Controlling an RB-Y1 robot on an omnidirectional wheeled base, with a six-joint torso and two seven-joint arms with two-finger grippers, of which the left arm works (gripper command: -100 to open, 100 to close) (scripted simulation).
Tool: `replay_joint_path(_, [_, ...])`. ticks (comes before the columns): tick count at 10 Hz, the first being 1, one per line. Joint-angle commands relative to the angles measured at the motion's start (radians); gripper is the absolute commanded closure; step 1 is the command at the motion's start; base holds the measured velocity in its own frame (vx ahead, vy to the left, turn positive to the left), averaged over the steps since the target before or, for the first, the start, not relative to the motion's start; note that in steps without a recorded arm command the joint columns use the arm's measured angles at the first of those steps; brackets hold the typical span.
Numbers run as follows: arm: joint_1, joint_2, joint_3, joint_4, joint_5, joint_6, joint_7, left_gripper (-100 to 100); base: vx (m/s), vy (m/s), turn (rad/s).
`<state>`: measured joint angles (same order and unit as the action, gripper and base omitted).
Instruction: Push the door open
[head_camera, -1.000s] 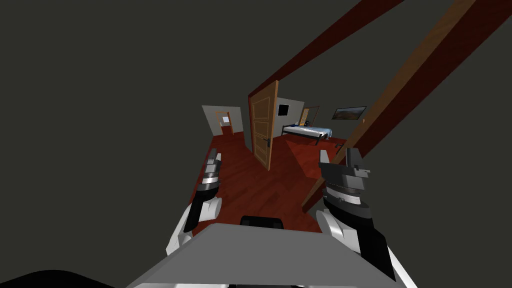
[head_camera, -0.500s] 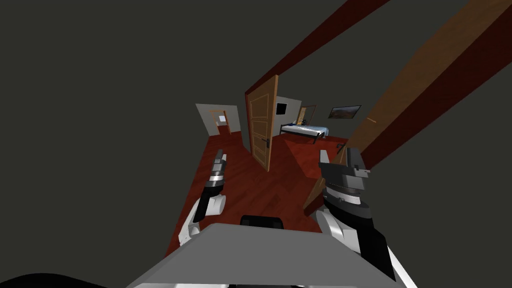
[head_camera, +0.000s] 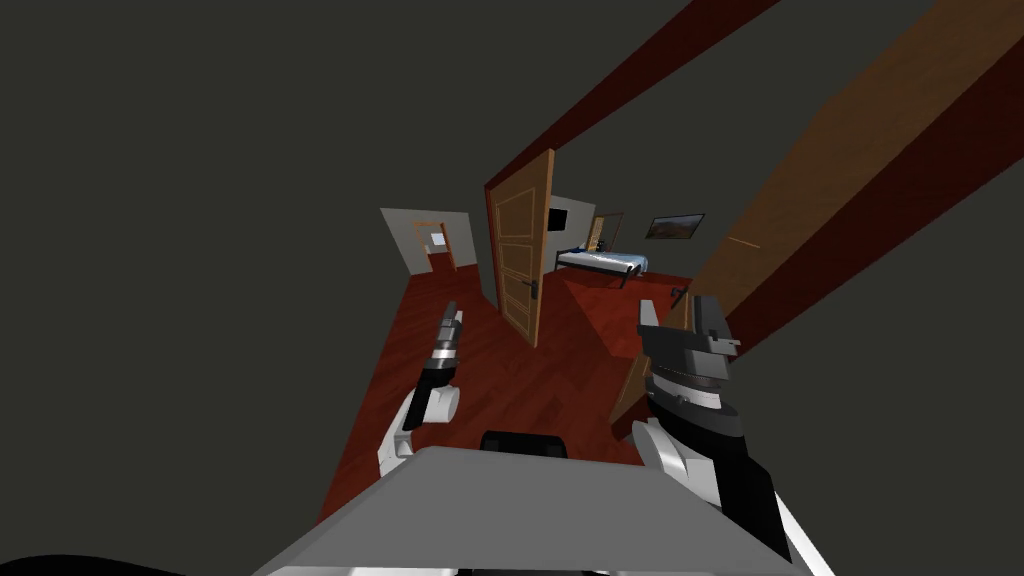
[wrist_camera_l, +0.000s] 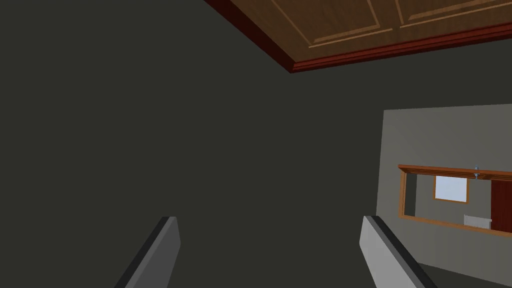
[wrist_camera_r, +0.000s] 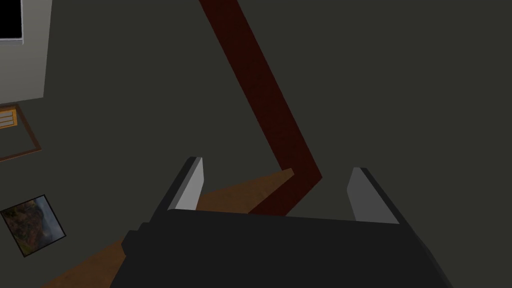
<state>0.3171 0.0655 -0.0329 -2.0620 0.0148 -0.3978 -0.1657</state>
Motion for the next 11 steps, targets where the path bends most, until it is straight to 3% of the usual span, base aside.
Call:
replay_joint_path(1, [-0.017,0.007,-0.009,0.030,0.009,0.000,0.002,-100,0.127,0.064,-0.064])
replay_joint_path(9, [-0.105,0.023,-0.062,0.180,0.049,0.000,0.005,-100,0.090,0.042,-0.070])
replay_joint_path(11, [-0.141,0.027,-0.083,0.241,0.065,0.000,0.007,-100,0.127,0.083,-0.117])
